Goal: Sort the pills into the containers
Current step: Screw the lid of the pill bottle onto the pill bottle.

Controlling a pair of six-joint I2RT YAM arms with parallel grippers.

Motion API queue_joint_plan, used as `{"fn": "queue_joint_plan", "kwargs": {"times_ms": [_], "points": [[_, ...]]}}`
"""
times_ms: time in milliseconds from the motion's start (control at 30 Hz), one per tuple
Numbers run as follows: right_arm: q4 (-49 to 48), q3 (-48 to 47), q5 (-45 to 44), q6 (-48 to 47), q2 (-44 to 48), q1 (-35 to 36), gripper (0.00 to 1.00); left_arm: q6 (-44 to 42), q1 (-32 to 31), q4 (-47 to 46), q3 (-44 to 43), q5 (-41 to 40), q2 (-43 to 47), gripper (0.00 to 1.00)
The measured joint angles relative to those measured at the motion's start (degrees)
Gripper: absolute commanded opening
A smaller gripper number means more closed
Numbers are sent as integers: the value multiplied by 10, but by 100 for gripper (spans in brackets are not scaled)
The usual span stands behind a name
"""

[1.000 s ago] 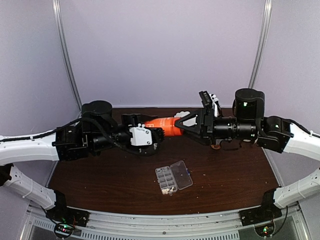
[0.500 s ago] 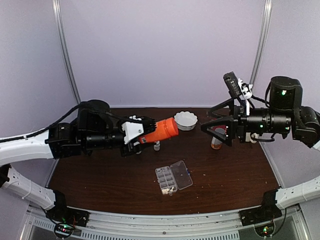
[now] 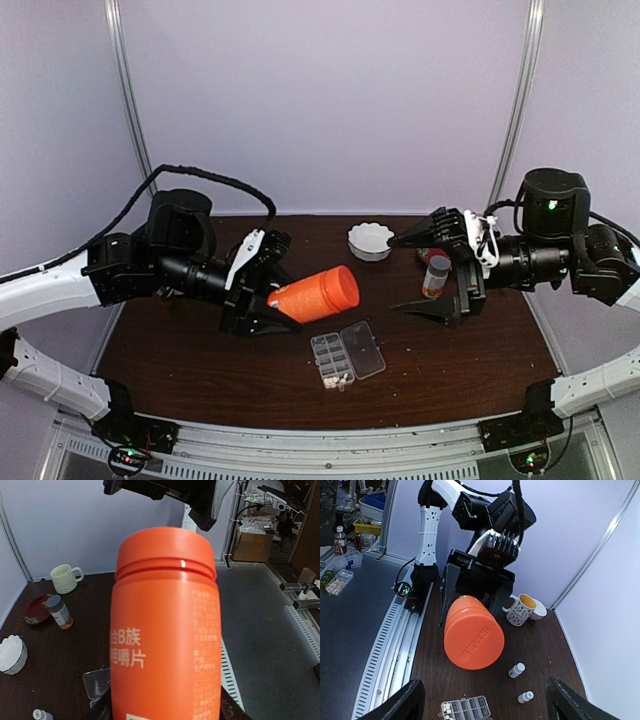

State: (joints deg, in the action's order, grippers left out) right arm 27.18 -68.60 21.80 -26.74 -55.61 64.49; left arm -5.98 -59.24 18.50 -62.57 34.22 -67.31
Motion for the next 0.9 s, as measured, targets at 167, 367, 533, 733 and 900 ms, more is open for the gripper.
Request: {"fn": "queue_joint_plan", "kwargs": {"times_ms": [167, 367, 533, 733, 900], "points": [[-12, -4, 2, -32, -24, 27, 86, 12, 0, 19, -1, 41, -11, 0], [1, -9, -38, -74, -69, 64, 88, 14, 0, 31, -14, 56, -18, 0], [0, -9, -65, -90, -75, 73, 89, 14, 0, 31, -28, 64, -30, 0], [-16, -9, -78, -93, -75, 75, 78, 14, 0, 38, -28, 71, -36, 0], [-17, -9, -77, -91, -75, 75, 70, 14, 0, 43, -30, 75, -44, 0]]}}
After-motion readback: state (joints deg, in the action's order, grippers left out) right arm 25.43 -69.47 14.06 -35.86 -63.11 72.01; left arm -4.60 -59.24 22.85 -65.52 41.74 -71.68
